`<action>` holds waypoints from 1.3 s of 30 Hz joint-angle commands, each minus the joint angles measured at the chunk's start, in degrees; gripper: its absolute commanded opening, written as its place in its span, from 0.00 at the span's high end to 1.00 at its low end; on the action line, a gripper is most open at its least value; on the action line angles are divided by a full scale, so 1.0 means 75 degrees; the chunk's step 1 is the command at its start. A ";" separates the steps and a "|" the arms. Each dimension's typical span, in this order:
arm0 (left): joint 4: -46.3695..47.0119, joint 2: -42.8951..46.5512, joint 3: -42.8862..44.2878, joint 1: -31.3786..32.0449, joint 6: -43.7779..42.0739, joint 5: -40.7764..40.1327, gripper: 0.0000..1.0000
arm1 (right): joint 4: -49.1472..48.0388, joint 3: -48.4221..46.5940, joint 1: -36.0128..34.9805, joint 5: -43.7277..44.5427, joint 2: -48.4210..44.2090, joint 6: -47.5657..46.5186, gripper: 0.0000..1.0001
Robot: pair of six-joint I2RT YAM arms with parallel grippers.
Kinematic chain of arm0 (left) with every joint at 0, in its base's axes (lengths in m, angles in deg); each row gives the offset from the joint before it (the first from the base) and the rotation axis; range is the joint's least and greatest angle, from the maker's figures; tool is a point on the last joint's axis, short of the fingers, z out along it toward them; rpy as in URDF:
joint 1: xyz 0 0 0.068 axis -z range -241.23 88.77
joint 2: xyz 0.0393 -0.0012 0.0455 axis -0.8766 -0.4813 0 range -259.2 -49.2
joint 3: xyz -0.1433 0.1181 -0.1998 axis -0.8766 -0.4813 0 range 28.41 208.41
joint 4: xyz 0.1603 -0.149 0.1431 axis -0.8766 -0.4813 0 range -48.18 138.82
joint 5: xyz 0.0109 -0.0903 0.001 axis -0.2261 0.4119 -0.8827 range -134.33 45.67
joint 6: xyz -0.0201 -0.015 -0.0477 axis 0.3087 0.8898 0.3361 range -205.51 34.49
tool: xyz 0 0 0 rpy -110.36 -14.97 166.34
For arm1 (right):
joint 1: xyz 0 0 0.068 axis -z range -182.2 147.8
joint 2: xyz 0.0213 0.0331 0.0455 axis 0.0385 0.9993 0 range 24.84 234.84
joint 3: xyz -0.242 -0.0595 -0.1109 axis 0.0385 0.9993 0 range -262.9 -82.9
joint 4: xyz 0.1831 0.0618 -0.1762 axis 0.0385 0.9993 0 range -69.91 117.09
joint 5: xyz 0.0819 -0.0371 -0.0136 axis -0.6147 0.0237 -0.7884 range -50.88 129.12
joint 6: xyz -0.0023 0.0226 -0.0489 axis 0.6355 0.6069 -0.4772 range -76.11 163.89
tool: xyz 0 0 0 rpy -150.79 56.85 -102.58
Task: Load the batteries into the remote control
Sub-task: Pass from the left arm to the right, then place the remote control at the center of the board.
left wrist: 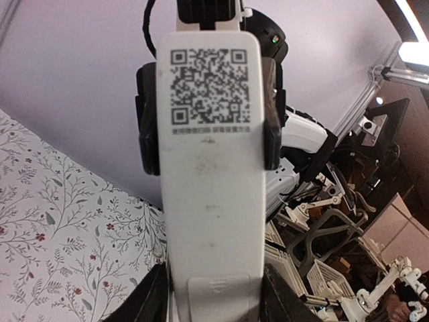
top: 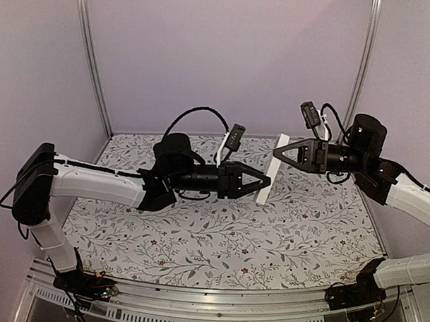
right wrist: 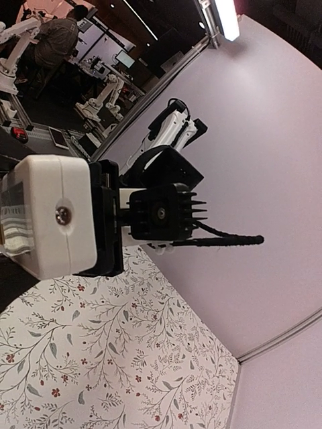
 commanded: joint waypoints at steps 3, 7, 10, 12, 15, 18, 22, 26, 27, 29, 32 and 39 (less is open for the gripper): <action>-0.0808 0.0589 -0.0651 -0.0394 -0.0476 -0.0608 0.19 | 0.1178 -0.0675 -0.0083 0.0533 0.0263 -0.0015 0.92; -0.2327 0.1343 -0.0899 -0.0664 -0.1150 -0.1348 0.00 | 0.3029 -0.1242 -0.0077 0.1361 0.0544 -0.0733 0.96; -0.3603 0.1922 -0.1063 -0.0949 -0.1398 -0.2216 0.00 | 0.4592 -0.1813 -0.0152 0.1922 0.1034 -0.1280 0.97; -0.4337 0.2168 -0.1153 -0.1201 -0.1412 -0.2761 0.00 | 0.5589 -0.2396 -0.0341 0.2535 0.1449 -0.1733 0.97; -0.5384 0.2357 -0.1140 -0.1468 -0.1508 -0.3450 0.00 | 0.6856 -0.3158 -0.0730 0.3649 0.2176 -0.2247 0.96; -0.6011 0.2513 -0.1229 -0.1576 -0.1552 -0.4047 0.00 | 0.8169 -0.4078 -0.1338 0.4867 0.3182 -0.2709 0.95; -0.6485 0.2480 -0.1333 -0.1721 -0.1418 -0.4481 0.00 | 0.9421 -0.5230 -0.1945 0.6075 0.4687 -0.3072 0.96; -0.7169 0.2152 -0.1098 -0.1735 -0.1502 -0.4949 0.01 | 1.0043 -0.5972 -0.2339 0.6991 0.6012 -0.3221 0.96; -0.7244 0.2092 -0.1076 -0.1735 -0.1545 -0.4974 0.00 | 1.0182 -0.6151 -0.2409 0.7196 0.6244 -0.3265 0.96; -0.7356 0.1990 -0.1056 -0.1735 -0.1553 -0.5074 0.00 | 1.0414 -0.6439 -0.2555 0.7551 0.6844 -0.3309 0.96; -0.7410 0.1903 -0.1062 -0.1746 -0.1558 -0.5168 0.00 | 1.0562 -0.6701 -0.2628 0.7764 0.7416 -0.3380 0.96; -0.7414 0.1791 -0.1073 -0.1903 -0.1607 -0.5215 0.00 | 1.0827 -0.7279 -0.2653 0.8159 0.8374 -0.3389 0.92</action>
